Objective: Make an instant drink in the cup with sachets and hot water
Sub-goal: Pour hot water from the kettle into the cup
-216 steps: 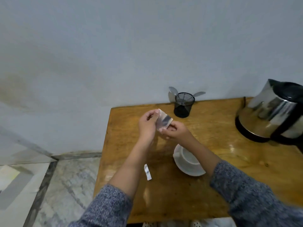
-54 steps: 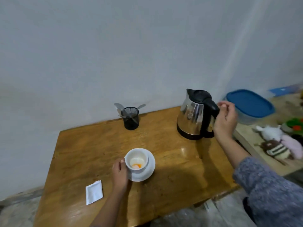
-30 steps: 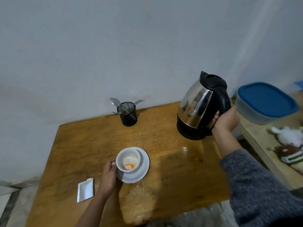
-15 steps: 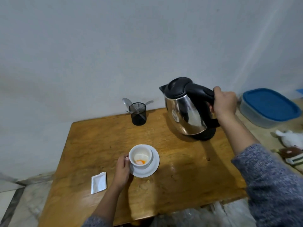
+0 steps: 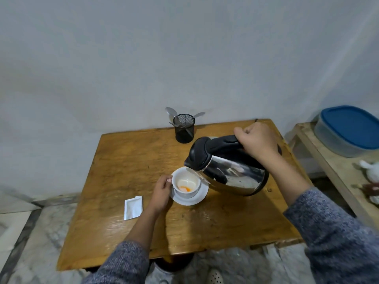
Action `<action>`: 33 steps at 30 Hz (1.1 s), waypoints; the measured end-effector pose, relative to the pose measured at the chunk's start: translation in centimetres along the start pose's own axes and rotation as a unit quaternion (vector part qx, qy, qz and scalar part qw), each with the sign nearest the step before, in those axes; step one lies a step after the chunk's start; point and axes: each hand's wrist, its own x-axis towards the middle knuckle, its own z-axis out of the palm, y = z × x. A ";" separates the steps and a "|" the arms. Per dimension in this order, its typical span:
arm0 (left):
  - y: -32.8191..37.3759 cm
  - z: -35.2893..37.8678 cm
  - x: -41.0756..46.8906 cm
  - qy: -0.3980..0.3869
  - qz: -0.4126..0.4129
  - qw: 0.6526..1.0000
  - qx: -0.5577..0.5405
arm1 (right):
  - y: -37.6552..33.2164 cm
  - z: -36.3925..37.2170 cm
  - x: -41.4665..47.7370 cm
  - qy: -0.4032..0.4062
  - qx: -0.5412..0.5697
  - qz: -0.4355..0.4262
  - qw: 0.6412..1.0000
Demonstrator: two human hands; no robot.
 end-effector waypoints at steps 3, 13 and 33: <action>-0.2 0.1 0.1 0.007 0.008 1.000 0.017 | -0.2 0.3 0.0 -0.018 -0.028 -0.012 0.999; 0.4 -1.5 -0.3 -0.071 0.101 0.970 0.210 | -1.5 0.6 0.4 -0.063 -0.115 -0.080 0.988; 1.6 -2.0 0.1 -0.072 0.074 0.963 0.248 | -4.1 1.6 1.6 -0.068 -0.178 -0.142 0.971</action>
